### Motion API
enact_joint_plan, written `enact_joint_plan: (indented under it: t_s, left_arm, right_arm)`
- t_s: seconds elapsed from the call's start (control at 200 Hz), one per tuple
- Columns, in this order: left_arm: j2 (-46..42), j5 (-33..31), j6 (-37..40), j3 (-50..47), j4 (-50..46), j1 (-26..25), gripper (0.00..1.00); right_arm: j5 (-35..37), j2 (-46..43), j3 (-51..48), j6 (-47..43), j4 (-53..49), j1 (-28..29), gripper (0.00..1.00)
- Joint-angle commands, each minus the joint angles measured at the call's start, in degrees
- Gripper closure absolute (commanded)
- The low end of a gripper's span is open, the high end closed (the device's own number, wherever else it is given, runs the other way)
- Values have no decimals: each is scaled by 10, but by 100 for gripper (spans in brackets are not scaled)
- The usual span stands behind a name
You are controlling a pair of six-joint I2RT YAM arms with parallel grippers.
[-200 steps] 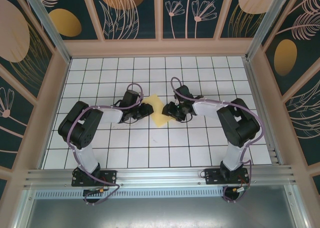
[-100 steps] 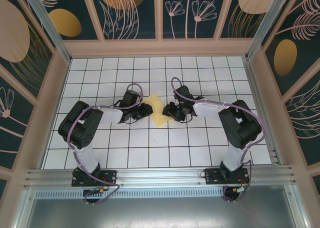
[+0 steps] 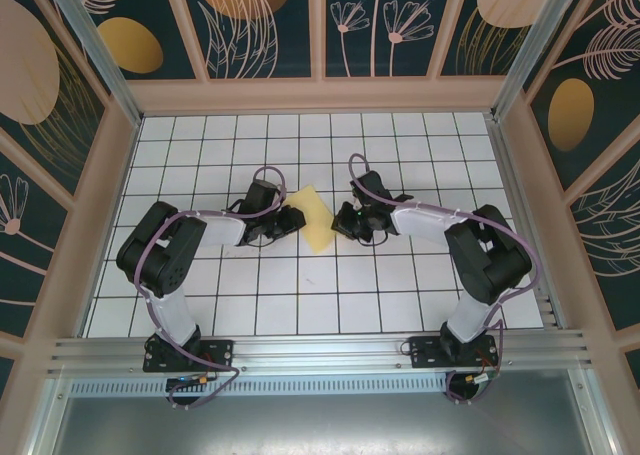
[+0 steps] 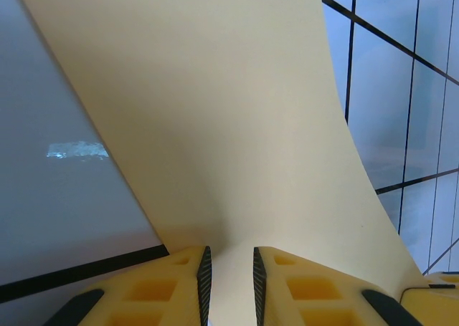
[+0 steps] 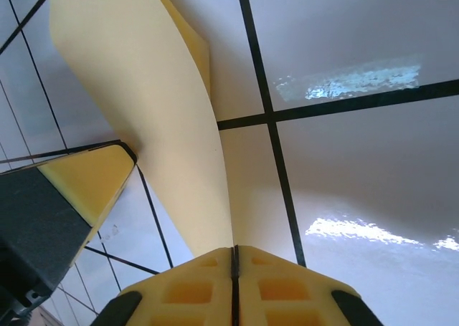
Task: Fold a paper plane with a square sheet of paper (pick it up from the middle)
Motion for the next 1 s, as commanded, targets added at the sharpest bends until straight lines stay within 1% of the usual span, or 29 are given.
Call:
enact_joint_plan:
  t_s: [0.0,0.065,0.165,0.24,0.34,0.485,0.776,0.996]
  left_arm:
    - [7,0,6,12,-13,1,73]
    - [-7,11,6,21,-10,0,70]
    - [-29,9,10,38,-13,1,67]
    - [-41,-6,18,44,-20,2,65]
    - [-44,-43,33,52,-46,9,65]
    - [-31,-78,55,58,-64,28,68]
    - [24,-69,70,74,-61,35,74]
    - [39,-69,76,78,-69,35,77]
  right_arm:
    - [-5,-9,5,6,18,1,91]
    - [1,3,17,6,1,4,91]
    - [16,18,31,4,-26,6,92]
    - [31,25,39,3,-46,10,93]
    - [45,27,46,-1,-64,11,94]
    - [61,25,50,-7,-85,11,94]
    - [35,33,55,-12,-64,14,94]
    - [21,58,84,-19,-63,20,94]
